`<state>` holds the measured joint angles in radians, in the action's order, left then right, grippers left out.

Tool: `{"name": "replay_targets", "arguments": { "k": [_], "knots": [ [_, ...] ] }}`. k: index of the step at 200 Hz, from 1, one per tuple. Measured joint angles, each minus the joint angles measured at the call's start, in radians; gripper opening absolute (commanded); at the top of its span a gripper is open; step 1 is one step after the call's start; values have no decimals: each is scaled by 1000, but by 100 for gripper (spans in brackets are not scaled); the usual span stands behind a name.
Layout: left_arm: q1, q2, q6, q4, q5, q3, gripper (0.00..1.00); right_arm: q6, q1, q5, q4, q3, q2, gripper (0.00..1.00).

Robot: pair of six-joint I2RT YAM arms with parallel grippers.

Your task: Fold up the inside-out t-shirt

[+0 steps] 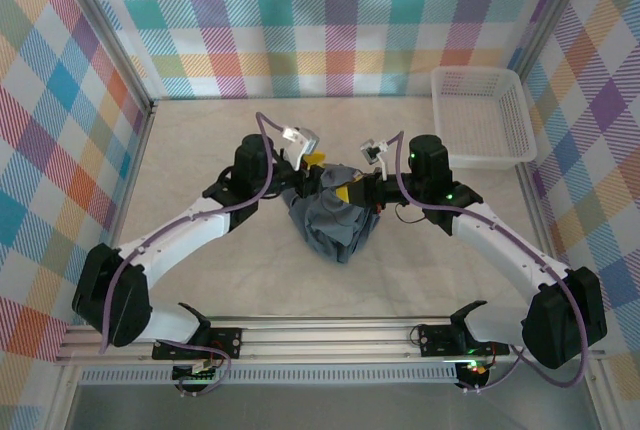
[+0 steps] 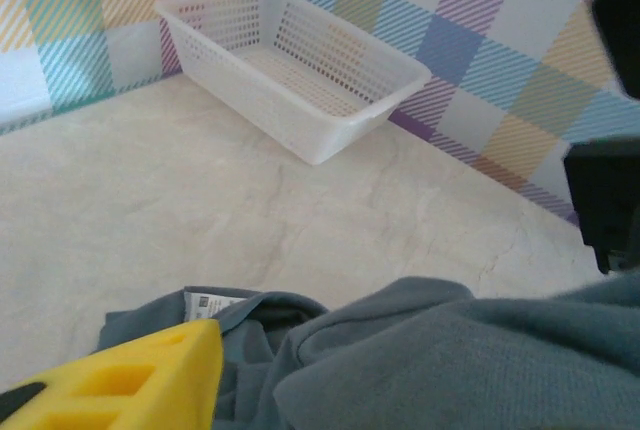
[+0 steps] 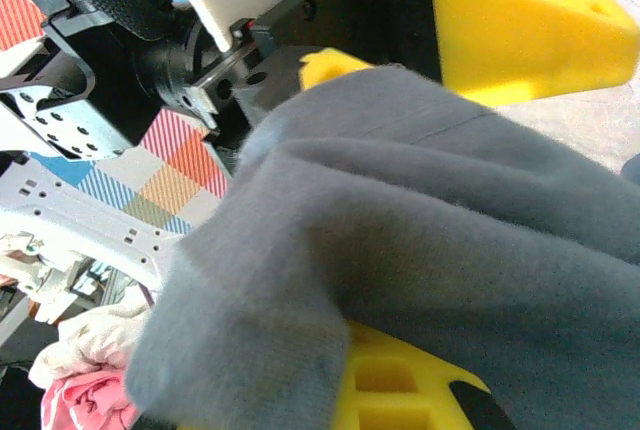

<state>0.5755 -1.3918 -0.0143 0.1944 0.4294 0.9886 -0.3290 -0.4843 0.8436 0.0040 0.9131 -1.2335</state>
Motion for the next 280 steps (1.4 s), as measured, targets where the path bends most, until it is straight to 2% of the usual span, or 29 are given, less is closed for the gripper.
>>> {"name": "replay_targets", "arguments": {
  "k": [7,8,15,28,44,55,74,87,100,107,130,150,173,192,208,242,258,280],
  "knots": [
    [-2,-10,18,-3,-1,2,1,2,0,-23,-12,1,1,2],
    [-2,-11,23,-3,-2,3,0,2,0,-26,-13,1,1,4],
    [-6,-16,42,-16,-8,8,0,7,0,-78,-35,1,5,7],
    [-28,-18,98,-93,-13,52,0,16,3,-209,-89,1,15,6],
    [-82,-23,167,-256,7,197,0,32,23,-397,-167,2,17,3],
    [-101,-24,192,-376,43,323,0,51,37,-462,-188,11,2,3],
    [-79,-18,214,-548,68,467,0,88,35,-466,-194,85,-40,10],
    [-76,-4,220,-629,62,509,0,105,36,-440,-200,119,-61,18],
    [-79,15,224,-685,43,520,0,112,36,-423,-217,127,-71,38],
    [-80,24,224,-711,30,521,0,109,36,-420,-233,127,-72,44],
    [-74,31,229,-771,3,521,0,105,11,-447,-249,118,-49,52],
    [-66,17,232,-803,-6,523,0,130,-95,-553,-231,94,34,51],
    [-54,-3,235,-825,-21,533,0,177,-278,-714,-150,89,113,40],
    [-53,-12,235,-826,-32,534,0,200,-385,-831,-67,92,114,29],
    [-53,-16,236,-829,-40,535,0,210,-428,-887,-26,104,72,27],
    [-52,-23,244,-831,-50,535,0,186,-422,-990,-30,142,-47,25],
    [-52,-23,248,-831,-49,535,0,148,-354,-981,-78,180,-99,33],
    [-52,-23,251,-831,-37,534,0,119,-238,-871,-186,326,-218,46]
  ]
}}
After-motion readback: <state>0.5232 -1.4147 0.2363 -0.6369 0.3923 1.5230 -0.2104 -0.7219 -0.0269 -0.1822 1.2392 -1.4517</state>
